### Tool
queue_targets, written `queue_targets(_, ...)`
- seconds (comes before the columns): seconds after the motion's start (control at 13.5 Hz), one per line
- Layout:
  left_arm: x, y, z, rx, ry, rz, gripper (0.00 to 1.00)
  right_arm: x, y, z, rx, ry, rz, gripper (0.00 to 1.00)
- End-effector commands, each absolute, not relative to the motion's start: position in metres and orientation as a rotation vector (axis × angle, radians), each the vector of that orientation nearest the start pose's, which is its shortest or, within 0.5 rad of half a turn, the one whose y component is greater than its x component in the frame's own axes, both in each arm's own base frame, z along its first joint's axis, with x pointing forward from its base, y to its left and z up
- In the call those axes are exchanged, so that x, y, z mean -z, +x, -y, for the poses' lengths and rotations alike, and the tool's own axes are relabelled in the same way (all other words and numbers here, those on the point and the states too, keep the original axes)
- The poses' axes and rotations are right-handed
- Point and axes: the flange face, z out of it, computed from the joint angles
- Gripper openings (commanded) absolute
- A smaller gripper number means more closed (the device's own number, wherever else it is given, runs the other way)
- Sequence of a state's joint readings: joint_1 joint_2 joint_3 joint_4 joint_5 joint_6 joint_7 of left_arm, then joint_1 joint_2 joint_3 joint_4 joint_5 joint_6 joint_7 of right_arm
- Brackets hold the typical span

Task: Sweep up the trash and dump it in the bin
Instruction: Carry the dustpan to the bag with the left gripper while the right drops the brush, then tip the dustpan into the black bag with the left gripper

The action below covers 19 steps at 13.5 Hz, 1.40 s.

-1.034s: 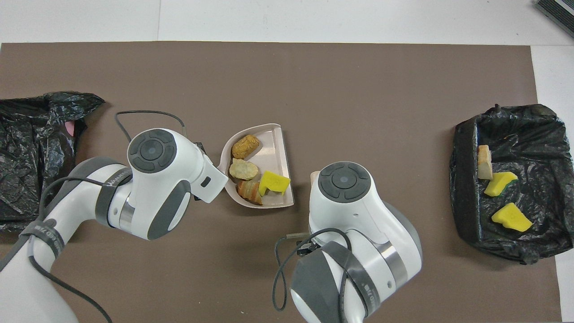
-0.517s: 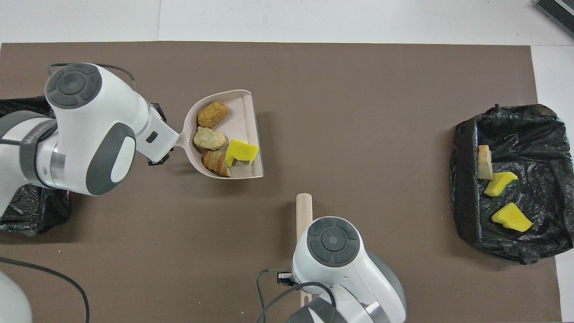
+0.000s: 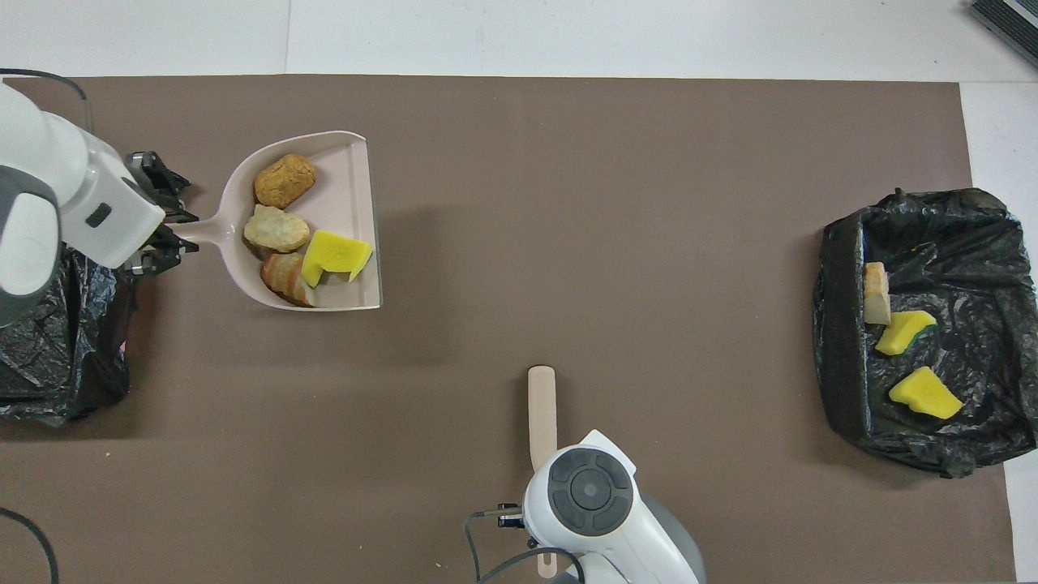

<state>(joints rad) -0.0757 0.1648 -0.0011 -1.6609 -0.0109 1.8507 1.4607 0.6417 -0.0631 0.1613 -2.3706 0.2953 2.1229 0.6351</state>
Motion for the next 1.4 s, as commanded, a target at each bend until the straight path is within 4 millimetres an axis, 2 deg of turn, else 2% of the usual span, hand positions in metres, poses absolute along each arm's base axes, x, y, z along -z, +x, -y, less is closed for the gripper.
queue_targets(0.0,-0.517,0.613,-0.001,0.081,-2.257,-2.19,0.0,-0.326,0.309,-0.34,-0.42,-3.052,-0.014,0.06)
queue_targets(0.07,-0.518,0.613,-0.012,0.081,-2.263,-2.169,0.0,-0.324,0.309,-0.34,-0.424,-3.054,-0.017,0.16)
queue_targets(0.15,-0.516,0.613,-0.034,0.076,-2.271,-2.153,0.0,-0.323,0.311,-0.341,-0.429,-3.054,-0.021,0.46)
queue_targets(0.22,-0.513,0.612,-0.068,0.074,-2.246,-2.169,0.0,-0.323,0.314,-0.342,-0.426,-3.054,-0.02,0.9)
queue_targets(0.3,-0.514,0.608,-0.103,0.077,-2.216,-2.187,0.0,-0.331,0.32,-0.348,-0.402,-3.052,-0.005,1.0)
queue_targets(0.44,-0.515,0.598,-0.161,0.075,-2.199,-2.177,0.0,-0.352,0.352,-0.345,-0.339,-3.019,-0.053,1.0)
queue_targets(0.59,-0.512,0.592,-0.2,0.024,-2.146,-2.162,0.0,-0.37,0.392,-0.327,-0.236,-3.032,-0.092,1.0)
queue_targets(0.81,-0.514,0.577,-0.259,-0.071,-2.128,-2.1,0.0,-0.393,0.443,-0.283,-0.13,-3.038,-0.098,1.0)
queue_targets(0.96,-0.518,0.58,-0.275,-0.225,-2.034,-2.05,0.0,-0.413,0.47,-0.252,-0.125,-3.031,-0.071,1.0)
queue_targets(1.11,-0.521,0.578,-0.283,-0.37,-2.001,-1.902,0.0,-0.425,0.487,-0.224,-0.124,-3.048,-0.036,1.0)
queue_targets(1.26,-0.521,0.58,-0.271,-0.553,-1.887,-1.852,0.0,-0.439,0.505,-0.186,-0.049,-3.127,0.033,1.0)
queue_targets(1.33,-0.522,0.582,-0.259,-0.593,-1.851,-1.827,0.0,-0.453,0.516,-0.171,-0.002,-3.134,0.017,1.0)
